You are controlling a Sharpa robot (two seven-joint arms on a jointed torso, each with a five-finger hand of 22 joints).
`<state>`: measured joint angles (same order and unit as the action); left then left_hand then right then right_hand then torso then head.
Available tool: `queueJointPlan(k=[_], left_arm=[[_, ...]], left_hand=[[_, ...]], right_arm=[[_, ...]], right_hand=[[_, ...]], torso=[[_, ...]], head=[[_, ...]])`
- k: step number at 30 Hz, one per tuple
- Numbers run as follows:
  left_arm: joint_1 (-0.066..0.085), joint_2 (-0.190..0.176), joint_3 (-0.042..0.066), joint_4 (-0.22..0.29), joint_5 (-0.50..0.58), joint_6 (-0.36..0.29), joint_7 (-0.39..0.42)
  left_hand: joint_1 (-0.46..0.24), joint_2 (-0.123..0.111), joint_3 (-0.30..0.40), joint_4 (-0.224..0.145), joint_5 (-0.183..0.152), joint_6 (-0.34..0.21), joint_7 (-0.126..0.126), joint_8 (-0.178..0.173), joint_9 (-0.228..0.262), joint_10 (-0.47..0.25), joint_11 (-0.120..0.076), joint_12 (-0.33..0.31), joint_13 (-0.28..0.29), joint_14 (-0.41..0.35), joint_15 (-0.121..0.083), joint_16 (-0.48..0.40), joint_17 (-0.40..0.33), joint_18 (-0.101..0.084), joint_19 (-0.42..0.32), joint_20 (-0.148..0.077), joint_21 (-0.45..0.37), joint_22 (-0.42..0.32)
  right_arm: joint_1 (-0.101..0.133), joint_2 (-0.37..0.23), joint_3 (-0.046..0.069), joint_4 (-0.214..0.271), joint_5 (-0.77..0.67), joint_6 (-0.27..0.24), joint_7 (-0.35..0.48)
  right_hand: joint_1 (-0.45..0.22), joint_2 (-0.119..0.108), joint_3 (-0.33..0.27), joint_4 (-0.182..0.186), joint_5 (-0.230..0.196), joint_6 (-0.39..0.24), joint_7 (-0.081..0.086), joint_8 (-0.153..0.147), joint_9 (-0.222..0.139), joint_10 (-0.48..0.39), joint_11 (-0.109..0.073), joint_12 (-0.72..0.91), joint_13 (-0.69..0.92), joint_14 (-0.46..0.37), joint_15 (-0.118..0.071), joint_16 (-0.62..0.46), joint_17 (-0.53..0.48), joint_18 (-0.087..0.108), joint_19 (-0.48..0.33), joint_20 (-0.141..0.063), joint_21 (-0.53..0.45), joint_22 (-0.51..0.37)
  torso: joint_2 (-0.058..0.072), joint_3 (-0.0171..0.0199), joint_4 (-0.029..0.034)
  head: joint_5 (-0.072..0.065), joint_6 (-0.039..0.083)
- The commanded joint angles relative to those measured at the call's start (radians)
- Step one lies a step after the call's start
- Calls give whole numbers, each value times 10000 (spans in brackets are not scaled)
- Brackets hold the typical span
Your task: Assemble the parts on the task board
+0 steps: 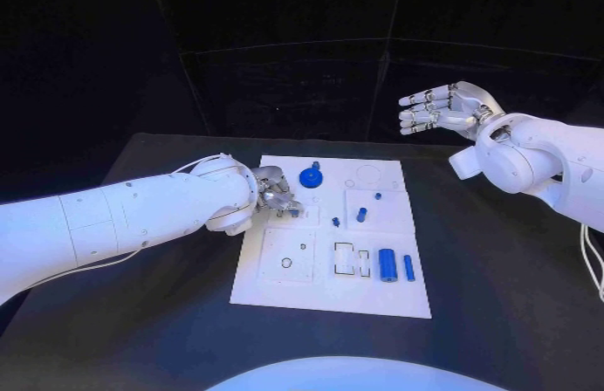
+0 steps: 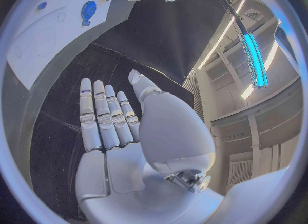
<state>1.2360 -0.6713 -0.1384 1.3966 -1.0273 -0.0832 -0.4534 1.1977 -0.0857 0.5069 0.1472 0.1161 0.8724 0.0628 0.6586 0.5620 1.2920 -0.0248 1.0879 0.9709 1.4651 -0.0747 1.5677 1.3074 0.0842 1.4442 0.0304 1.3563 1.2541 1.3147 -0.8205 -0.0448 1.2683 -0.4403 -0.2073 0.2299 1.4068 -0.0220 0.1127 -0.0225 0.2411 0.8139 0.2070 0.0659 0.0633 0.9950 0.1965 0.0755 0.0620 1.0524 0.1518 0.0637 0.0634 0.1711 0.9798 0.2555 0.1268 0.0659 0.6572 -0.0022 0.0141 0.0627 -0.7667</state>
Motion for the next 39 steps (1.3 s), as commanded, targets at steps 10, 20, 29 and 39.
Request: queueJointPlan(k=[10,20,29,39], left_arm=[[7,40,2,2,-191,653,-235],[7,53,2,30,-193,839,-280],[7,52,2,42,-193,824,-282],[10,178,3,-62,-190,986,-324]], left_hand=[[102,19,1811,-1763,68,14,-78,49,17,56,31,16,-9,1052,-77,16,2614,-161,35,-23,63,12],[100,17,1815,-1765,67,14,-78,50,18,56,31,15,-10,1052,-76,17,2614,-161,35,-23,62,11],[95,8,1831,-1774,67,16,-78,53,24,59,32,15,-12,1053,-75,19,2617,-161,35,-22,63,13],[38,-34,1905,-1797,110,39,-79,78,56,102,32,51,21,1057,-71,31,2634,-161,34,-21,57,12]], right_arm=[[20,30,8,-1,-79,111,75],[20,36,8,-6,-81,120,80],[20,43,8,-21,-81,124,83],[20,71,8,-38,-81,137,86]], right_hand=[[11,122,9,-60,40,-43,428,-24,-7,-96,-6,-31,1,-58,11,-22,-16,120,61,1,-44,-10],[11,122,9,-60,40,-43,428,-24,-7,-96,-6,-31,1,-58,11,-22,-16,120,61,1,-44,-10],[11,122,9,-60,40,-43,428,-24,-7,-96,-6,-31,1,-58,11,-22,-16,120,61,1,-44,-10],[-3,155,10,-77,63,-50,432,-22,-7,-105,-4,-28,1,-65,13,-20,-16,120,78,2,-79,-10]], torso=[[-8,-5,1],[-6,-6,-1],[-1,-9,3],[-4,-4,1]], head=[[18,7],[12,-10],[6,-15],[11,-43]])
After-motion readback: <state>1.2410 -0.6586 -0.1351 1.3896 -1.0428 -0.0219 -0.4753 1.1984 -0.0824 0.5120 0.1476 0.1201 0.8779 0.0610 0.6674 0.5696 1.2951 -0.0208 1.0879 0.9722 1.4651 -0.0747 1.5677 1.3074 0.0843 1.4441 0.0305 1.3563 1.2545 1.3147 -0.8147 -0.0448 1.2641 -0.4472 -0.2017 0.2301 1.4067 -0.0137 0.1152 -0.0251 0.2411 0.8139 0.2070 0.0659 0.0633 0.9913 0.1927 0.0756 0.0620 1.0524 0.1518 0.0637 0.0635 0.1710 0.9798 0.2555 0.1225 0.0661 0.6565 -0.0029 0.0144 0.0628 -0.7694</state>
